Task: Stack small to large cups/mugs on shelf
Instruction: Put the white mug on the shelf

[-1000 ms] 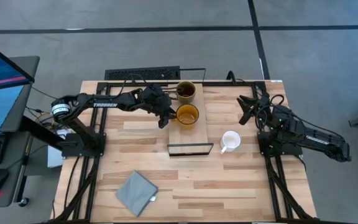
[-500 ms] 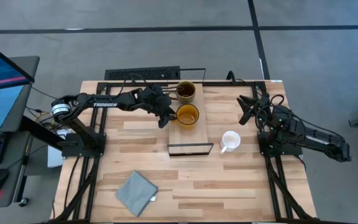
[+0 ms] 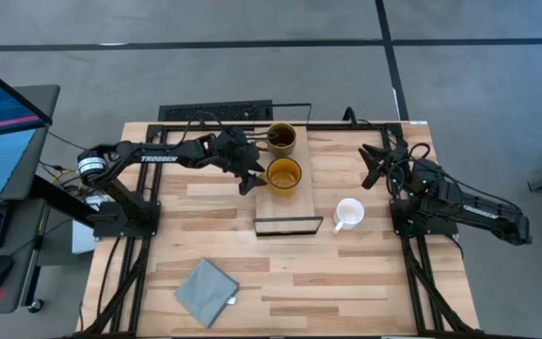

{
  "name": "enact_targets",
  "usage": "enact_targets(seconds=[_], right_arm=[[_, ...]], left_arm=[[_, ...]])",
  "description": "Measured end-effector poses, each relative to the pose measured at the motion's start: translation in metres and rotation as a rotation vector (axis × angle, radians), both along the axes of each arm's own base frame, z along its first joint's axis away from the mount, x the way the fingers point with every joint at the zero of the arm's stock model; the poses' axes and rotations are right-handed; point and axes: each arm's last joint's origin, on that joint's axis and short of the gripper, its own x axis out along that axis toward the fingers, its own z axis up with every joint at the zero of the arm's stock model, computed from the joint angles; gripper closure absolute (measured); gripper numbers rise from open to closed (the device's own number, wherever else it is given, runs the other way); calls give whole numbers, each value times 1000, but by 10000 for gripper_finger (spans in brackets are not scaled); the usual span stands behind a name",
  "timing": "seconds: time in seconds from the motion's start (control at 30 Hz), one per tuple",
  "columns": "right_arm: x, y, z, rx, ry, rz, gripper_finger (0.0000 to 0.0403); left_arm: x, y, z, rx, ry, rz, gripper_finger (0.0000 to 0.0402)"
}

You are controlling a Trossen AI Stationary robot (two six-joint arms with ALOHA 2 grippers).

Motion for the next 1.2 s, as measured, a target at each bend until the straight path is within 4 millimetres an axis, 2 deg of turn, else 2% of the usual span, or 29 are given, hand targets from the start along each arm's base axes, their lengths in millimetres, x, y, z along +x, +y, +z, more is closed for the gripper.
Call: enact_targets(seconds=[0.13, 0.23, 0.37, 0.6, 0.7, 0.8, 0.97, 1.2], right_arm=[[0, 0, 0, -6, 5, 0, 284], [0, 0, 0, -6, 5, 0, 284], [0, 0, 0, -6, 5, 1, 284], [0, 0, 0, -6, 4, 0, 284], [0, 0, 0, -5, 2, 1, 284], [0, 0, 0, -4, 2, 1, 284], [0, 0, 0, -5, 2, 0, 284], [0, 0, 0, -4, 3, 0, 284]], left_arm=[[-7, -3, 1, 6, 57, -6, 134], [-16, -5, 8, 27, 96, 27, 134], [-30, -10, 36, 101, 39, 63, 133], [-61, -22, 93, 198, -182, 147, 133], [-70, -31, 104, 218, -275, 180, 134], [-77, -42, 101, 242, -401, 216, 134], [-94, -61, 82, 241, -557, 232, 134], [-109, -85, 55, 162, -631, 197, 134]])
